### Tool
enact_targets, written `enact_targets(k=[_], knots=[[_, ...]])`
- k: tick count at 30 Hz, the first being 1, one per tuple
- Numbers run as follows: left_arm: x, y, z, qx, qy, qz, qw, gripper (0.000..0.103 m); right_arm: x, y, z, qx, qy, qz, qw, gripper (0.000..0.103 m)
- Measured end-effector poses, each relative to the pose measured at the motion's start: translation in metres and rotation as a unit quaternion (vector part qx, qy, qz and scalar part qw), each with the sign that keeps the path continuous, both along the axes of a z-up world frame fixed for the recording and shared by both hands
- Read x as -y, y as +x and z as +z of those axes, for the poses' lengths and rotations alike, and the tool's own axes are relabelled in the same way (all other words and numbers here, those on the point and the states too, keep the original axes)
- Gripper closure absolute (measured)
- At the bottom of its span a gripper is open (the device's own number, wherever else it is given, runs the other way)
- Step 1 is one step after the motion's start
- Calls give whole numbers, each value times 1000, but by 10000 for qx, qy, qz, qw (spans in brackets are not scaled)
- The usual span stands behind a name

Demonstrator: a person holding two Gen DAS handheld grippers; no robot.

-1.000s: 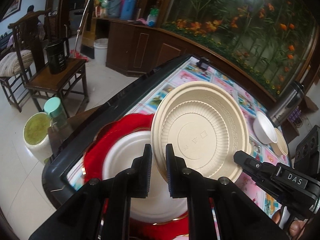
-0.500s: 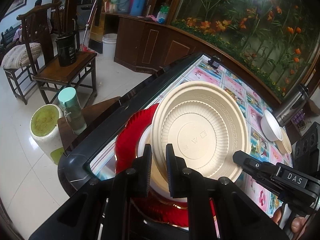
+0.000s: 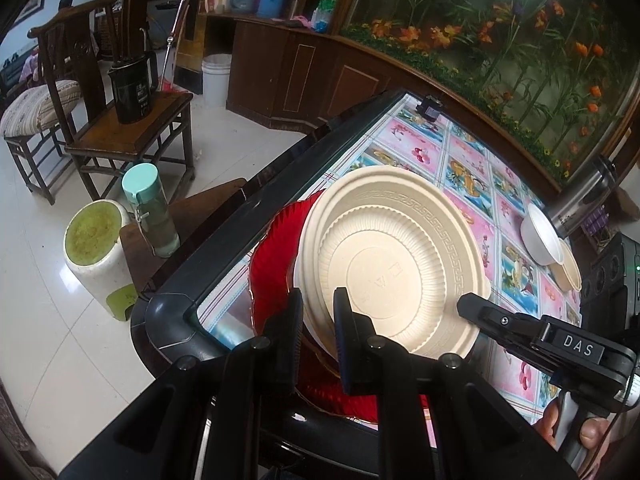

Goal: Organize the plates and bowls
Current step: 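Carry the beige plate with both tools to the red plate stack, then lower the beige plate onto the white plate and open both tools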

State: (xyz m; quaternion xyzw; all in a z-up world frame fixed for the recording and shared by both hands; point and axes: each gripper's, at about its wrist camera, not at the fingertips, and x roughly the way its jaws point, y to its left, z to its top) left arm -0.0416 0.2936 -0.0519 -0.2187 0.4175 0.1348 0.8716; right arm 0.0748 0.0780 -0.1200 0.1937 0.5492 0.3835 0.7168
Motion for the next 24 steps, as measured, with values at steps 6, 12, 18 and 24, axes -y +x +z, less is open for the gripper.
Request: enact_targets(k=[6,12,18,24], knots=[[1,1,-6,-204,-64,-89,9997,81,-2,2,1,32,-19,7,10000,89],[-1,-4,-3,-248,134,-40,9996,60,-4,4,-1,-22,-8,59,10000,88],[-3,-12,7,-158,458,137,9987,55,-5,5,1,108,-167,96,9998,82],[4,-12,16,-57,941,219,9953,53,2,5,7,279,-130,89,9995,77]])
